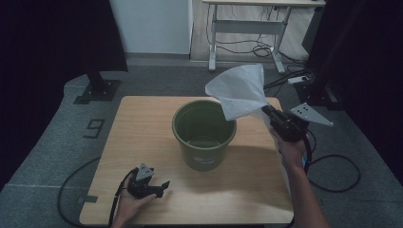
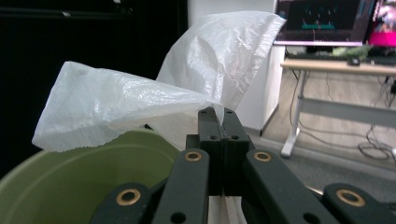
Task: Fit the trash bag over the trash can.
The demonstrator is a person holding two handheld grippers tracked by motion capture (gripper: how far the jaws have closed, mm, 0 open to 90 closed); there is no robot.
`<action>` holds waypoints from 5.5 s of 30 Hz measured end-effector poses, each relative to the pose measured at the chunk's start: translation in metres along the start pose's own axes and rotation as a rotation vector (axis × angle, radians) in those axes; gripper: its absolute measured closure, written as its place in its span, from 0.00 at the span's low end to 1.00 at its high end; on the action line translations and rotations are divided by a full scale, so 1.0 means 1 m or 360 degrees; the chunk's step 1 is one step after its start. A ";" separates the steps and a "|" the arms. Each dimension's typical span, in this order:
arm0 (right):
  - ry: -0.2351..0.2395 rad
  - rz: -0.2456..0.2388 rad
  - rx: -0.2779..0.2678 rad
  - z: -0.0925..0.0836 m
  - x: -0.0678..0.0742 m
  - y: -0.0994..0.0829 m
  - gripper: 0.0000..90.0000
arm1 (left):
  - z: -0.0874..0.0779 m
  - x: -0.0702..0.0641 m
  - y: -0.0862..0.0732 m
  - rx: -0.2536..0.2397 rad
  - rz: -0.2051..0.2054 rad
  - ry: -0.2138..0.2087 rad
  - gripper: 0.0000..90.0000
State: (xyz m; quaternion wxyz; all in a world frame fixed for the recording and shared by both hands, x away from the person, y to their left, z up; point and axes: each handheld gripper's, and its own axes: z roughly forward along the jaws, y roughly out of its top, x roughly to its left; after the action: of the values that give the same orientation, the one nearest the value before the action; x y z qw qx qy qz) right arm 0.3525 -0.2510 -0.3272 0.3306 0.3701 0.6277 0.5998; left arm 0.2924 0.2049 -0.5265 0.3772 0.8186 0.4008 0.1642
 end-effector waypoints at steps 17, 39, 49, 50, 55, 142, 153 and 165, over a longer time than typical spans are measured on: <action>0.0222 -0.0139 -0.0022 -0.008 0.052 -0.002 0.98 | -0.001 0.000 0.000 -0.0004 -0.0006 -0.0003 0.17; 0.0437 -0.0136 0.0261 0.034 0.077 -0.065 0.70 | -0.001 -0.001 0.000 -0.0008 0.0002 -0.0018 0.17; 0.0403 -0.0043 0.0178 -0.009 0.068 -0.076 0.33 | 0.003 0.000 0.008 -0.0034 0.0012 -0.0046 0.17; 0.0403 -0.0043 0.0178 -0.009 0.068 -0.076 0.33 | 0.003 0.000 0.008 -0.0035 0.0016 -0.0049 0.17; 0.0326 -0.0030 0.0253 -0.034 0.060 -0.102 0.29 | 0.005 0.000 0.012 -0.0046 0.0028 -0.0057 0.17; 0.0023 0.0061 0.0436 0.003 0.085 -0.172 0.22 | -0.059 -0.003 0.064 -0.0419 -0.0074 -0.0008 0.17; -0.0006 0.0040 0.0407 0.008 0.075 -0.171 0.85 | -0.058 -0.003 0.065 -0.0426 -0.0088 -0.0029 0.17; -0.0078 -0.0049 0.0248 -0.014 0.045 -0.133 0.98 | -0.057 -0.005 0.071 -0.0418 -0.0083 0.0021 0.19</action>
State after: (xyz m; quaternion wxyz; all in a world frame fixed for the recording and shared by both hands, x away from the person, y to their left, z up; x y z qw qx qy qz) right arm 0.3084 -0.2207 -0.4578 0.3252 0.3994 0.6699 0.5347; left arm 0.2942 0.2013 -0.4355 0.4828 0.7503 0.3995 0.2107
